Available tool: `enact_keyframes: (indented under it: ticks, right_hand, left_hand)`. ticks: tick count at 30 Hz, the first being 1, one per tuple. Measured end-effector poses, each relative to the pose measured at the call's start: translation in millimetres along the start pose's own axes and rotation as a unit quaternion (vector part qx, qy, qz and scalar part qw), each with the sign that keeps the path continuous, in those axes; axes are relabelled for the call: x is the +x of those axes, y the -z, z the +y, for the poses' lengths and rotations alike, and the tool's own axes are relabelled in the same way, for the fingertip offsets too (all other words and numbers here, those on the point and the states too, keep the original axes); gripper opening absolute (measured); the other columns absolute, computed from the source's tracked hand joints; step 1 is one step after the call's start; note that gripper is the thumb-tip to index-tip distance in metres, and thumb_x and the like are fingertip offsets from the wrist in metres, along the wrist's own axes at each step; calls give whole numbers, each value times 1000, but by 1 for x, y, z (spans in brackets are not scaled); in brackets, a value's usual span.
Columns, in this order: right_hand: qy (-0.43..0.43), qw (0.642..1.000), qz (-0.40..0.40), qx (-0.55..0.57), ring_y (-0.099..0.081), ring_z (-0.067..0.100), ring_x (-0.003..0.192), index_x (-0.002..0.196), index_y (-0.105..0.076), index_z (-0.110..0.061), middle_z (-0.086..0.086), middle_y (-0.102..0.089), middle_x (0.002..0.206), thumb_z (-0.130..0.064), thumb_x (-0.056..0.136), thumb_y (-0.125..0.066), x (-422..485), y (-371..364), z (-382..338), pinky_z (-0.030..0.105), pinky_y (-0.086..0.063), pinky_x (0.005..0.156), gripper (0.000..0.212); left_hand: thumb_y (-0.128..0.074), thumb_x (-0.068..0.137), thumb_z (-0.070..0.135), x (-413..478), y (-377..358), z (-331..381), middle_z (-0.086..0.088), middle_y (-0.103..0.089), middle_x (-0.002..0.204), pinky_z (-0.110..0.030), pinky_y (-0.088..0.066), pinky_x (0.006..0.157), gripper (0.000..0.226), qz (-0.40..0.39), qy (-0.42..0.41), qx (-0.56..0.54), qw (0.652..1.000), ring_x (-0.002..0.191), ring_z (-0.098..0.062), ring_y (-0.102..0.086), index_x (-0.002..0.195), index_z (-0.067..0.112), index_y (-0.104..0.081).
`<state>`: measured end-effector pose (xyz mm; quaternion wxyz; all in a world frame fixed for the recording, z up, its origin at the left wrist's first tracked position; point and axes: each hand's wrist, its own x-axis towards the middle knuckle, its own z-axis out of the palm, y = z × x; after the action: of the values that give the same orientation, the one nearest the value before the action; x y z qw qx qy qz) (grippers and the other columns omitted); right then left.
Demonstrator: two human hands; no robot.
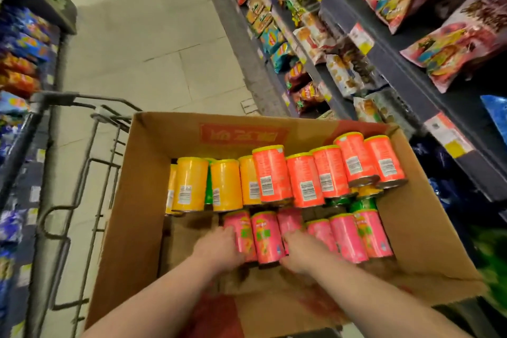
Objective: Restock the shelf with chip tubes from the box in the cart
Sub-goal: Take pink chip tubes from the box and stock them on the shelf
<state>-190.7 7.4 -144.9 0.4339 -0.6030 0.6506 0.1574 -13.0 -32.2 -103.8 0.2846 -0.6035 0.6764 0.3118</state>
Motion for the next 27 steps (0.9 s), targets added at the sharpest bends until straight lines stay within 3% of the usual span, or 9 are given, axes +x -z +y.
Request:
enact_keyframes:
  ticks: [4, 10, 14, 17, 20, 23, 27]
  right_hand:
    - [-9, 998, 5, 56, -58, 31, 114, 124, -51, -16, 12, -58, 126, -30, 85, -54, 24, -12, -6, 35, -49, 93, 41]
    - [-75, 986, 10, 145, -53, 29, 120, 135, -41, -12, 11, -50, 132, -37, 77, -64, 45, -26, -20, 35, -47, 96, 67]
    - [-114, 980, -4, 164, -60, 24, 111, 125, -54, -22, 6, -59, 123, -51, 67, -69, 52, -30, -27, 32, -51, 90, 67]
    - [-138, 969, -2, 205, -56, 24, 118, 133, -40, -19, 3, -56, 128, -52, 66, -74, 54, -34, -32, 33, -47, 94, 82]
    - [-159, 955, -11, 250, -54, 28, 121, 139, -24, -12, 8, -52, 132, -51, 66, -76, 54, -38, -36, 35, -45, 98, 98]
    - [-167, 945, -27, 280, -54, 27, 120, 141, -23, -13, 8, -52, 132, -46, 69, -74, 51, -34, -34, 34, -45, 97, 95]
    - [-185, 925, -61, 326, -54, 27, 119, 144, -27, -13, 8, -50, 135, -52, 69, -65, 37, -16, -24, 32, -47, 95, 92]
  left_hand:
    - [-58, 85, 44, 21, -7, -12, -4, -58, 130, -30, -45, 94, 52, -25, 34, -111, 993, 118, -22, -57, 129, 20, -47]
    - [-67, 86, 30, 38, -20, -10, -8, -59, 130, -22, -42, 89, 49, -34, 75, -275, 958, 119, -22, -56, 130, 14, -51]
    - [-75, 79, 25, 45, -29, -10, -12, -63, 124, -26, -44, 87, 50, -20, 115, -352, 929, 111, -24, -61, 123, 12, -56]
    - [-78, 76, 27, 47, -30, -13, -10, -62, 124, -29, -46, 89, 56, -28, 132, -354, 925, 112, -25, -60, 124, 13, -54]
    - [-79, 73, 29, 48, -29, -15, -9, -61, 124, -29, -46, 89, 62, -35, 150, -366, 918, 112, -25, -60, 126, 13, -51]
    - [-79, 73, 35, 47, -27, -16, -9, -61, 124, -24, -43, 84, 66, -44, 177, -385, 905, 111, -25, -60, 127, 10, -48]
    - [-74, 40, 62, 44, -30, -14, -11, -66, 116, -36, -52, 91, 97, -79, 181, -418, 887, 102, -26, -65, 122, 12, -57]
